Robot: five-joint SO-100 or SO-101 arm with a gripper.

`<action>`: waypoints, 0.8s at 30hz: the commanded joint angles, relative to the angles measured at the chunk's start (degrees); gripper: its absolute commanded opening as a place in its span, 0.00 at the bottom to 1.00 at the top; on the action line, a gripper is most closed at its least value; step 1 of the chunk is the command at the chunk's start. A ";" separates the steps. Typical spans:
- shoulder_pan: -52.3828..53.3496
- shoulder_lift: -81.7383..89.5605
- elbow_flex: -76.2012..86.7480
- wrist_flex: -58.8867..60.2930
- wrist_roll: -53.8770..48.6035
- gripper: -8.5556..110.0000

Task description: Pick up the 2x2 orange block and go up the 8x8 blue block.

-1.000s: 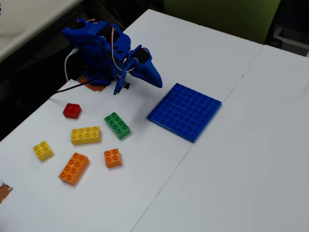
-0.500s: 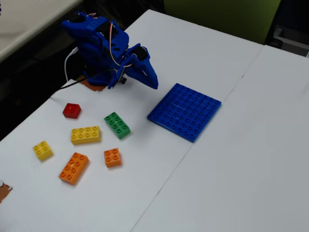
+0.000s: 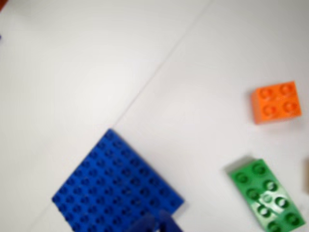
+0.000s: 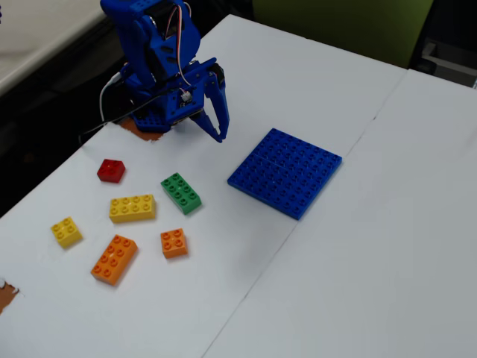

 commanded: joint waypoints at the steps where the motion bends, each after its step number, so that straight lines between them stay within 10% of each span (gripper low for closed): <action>1: 4.66 -6.42 -9.93 2.81 -9.84 0.11; 24: 24.17 -46.49 -37.09 2.11 -36.12 0.14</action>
